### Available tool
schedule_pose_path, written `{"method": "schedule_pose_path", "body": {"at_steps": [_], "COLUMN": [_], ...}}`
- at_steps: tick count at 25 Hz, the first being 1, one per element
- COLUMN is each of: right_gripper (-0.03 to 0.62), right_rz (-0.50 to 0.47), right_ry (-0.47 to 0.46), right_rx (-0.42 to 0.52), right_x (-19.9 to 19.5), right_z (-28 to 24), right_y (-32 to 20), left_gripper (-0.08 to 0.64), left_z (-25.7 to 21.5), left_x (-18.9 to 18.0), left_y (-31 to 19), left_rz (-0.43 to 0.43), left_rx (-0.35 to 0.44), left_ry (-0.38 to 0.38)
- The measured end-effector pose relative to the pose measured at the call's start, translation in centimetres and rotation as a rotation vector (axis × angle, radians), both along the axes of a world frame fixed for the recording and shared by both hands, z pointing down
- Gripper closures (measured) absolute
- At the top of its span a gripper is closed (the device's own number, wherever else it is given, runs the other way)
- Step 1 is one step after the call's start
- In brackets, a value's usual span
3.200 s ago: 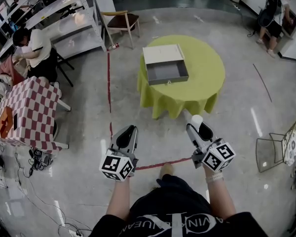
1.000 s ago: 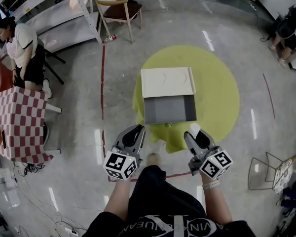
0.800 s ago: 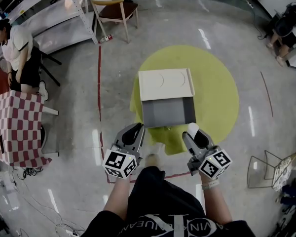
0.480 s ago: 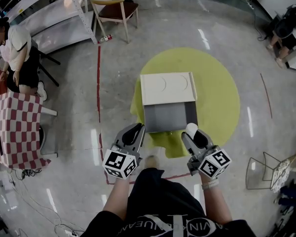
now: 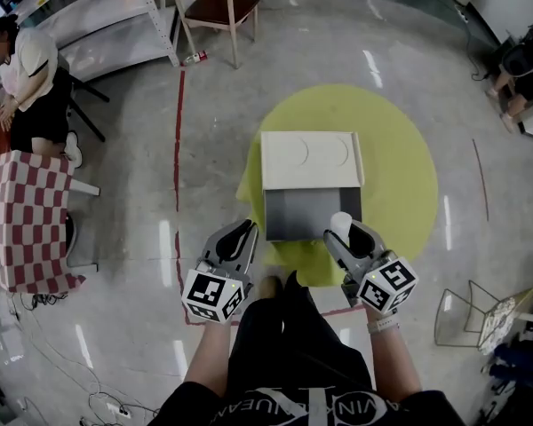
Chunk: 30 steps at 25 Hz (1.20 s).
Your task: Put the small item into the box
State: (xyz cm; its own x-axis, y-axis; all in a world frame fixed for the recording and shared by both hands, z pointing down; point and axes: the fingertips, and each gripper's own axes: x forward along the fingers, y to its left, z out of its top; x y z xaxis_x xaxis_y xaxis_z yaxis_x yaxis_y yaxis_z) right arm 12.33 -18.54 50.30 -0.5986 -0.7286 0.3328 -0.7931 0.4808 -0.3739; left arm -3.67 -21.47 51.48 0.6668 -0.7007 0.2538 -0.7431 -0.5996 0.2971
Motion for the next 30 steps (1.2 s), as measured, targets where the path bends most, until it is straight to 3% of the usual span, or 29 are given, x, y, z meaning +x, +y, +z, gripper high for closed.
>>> {"method": "schedule_pose_path", "body": {"at_steps": [17,30], "right_gripper": [0.402,0.402], "right_rz": [-0.375,-0.596], "right_ry": [0.43,0.614], "right_rx": [-0.01,-0.018], "right_x": [-3.5,-4.8], "right_z": [4.5,7.9], "right_y": [-3.8,-3.1], "left_gripper": [0.523,0.523], "left_z": [1.0,2.7], "left_x": [-0.9,-0.1], "left_y": [-2.0,-1.5], "left_rz": [-0.099,-0.119], "left_rx": [-0.032,-0.071], "left_ry": [-0.007,0.001]}}
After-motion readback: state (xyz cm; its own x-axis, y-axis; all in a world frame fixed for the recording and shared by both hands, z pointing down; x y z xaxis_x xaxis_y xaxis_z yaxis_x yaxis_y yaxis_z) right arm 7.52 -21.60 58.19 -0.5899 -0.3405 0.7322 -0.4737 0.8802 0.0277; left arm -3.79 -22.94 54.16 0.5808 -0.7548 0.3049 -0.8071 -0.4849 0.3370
